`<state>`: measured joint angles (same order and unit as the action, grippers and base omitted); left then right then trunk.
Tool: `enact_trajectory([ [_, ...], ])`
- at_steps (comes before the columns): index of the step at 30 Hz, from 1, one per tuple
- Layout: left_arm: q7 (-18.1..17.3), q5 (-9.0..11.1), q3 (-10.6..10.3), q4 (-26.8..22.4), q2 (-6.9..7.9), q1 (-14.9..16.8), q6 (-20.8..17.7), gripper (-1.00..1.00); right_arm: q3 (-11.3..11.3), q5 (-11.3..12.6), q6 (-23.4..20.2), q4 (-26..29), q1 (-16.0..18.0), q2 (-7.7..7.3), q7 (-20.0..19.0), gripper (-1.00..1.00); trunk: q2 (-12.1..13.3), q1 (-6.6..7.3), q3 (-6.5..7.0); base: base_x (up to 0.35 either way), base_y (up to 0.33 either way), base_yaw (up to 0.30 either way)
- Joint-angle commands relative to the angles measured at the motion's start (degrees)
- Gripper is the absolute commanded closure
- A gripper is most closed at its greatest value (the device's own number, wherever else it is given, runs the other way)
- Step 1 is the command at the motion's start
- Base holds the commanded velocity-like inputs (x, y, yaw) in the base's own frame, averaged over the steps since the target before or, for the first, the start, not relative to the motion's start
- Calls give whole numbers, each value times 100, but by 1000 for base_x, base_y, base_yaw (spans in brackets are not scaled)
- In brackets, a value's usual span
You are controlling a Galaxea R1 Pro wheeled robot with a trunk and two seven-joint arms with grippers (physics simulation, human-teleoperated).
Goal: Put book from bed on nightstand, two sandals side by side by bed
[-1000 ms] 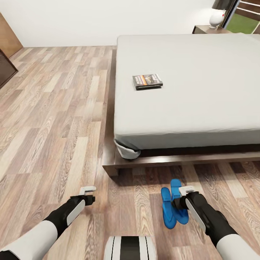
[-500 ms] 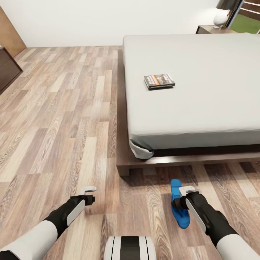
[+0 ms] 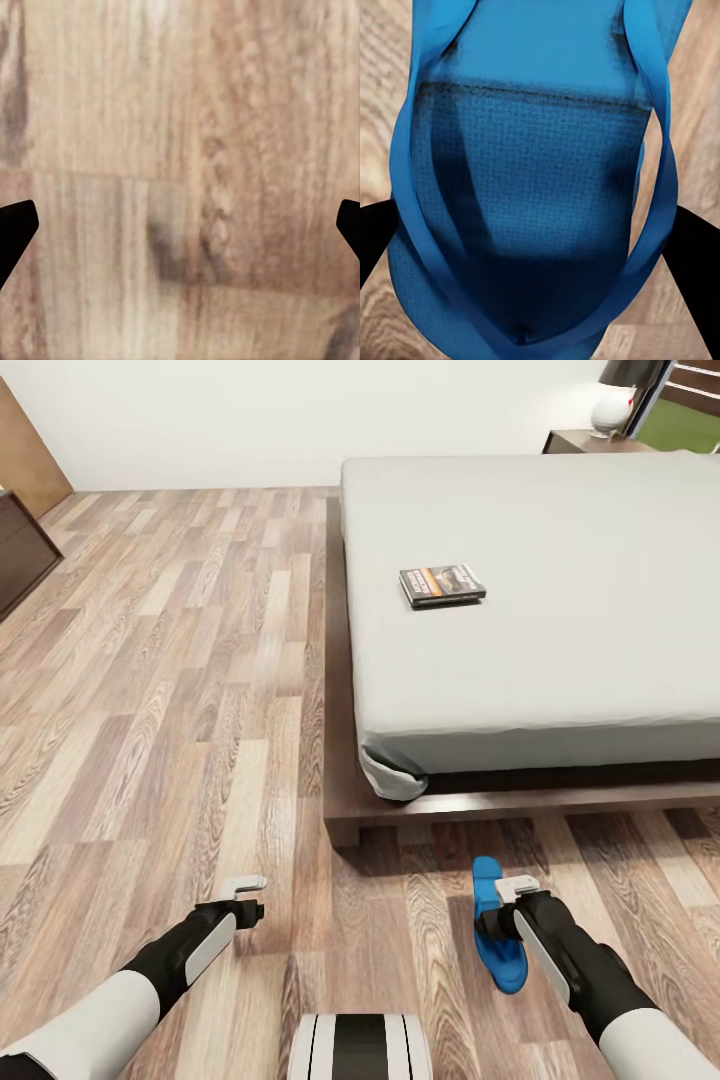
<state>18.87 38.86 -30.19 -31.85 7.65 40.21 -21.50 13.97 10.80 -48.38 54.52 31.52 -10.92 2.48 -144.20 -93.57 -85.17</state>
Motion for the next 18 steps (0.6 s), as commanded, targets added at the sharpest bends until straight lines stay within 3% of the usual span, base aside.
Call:
enact_trajectory([
  [1, 55, 60, -48, -14, 9, 4, -12, -100, 18, 36, -22, 6, 3, -6, 25, 100, -2, 1, -4, 0, 0, 0],
  [10, 55, 60, -48, -14, 10, 4, -12, -100, 18, 28, -4, 22, 3, -6, 24, 100, -2, 1, -4, 0, 136, 0],
  [18, 57, 60, -56, -14, 3, 4, -12, -100, 30, 22, 15, -128, 3, 3, 70, 100, -2, 1, -4, 0, 22, 0],
])
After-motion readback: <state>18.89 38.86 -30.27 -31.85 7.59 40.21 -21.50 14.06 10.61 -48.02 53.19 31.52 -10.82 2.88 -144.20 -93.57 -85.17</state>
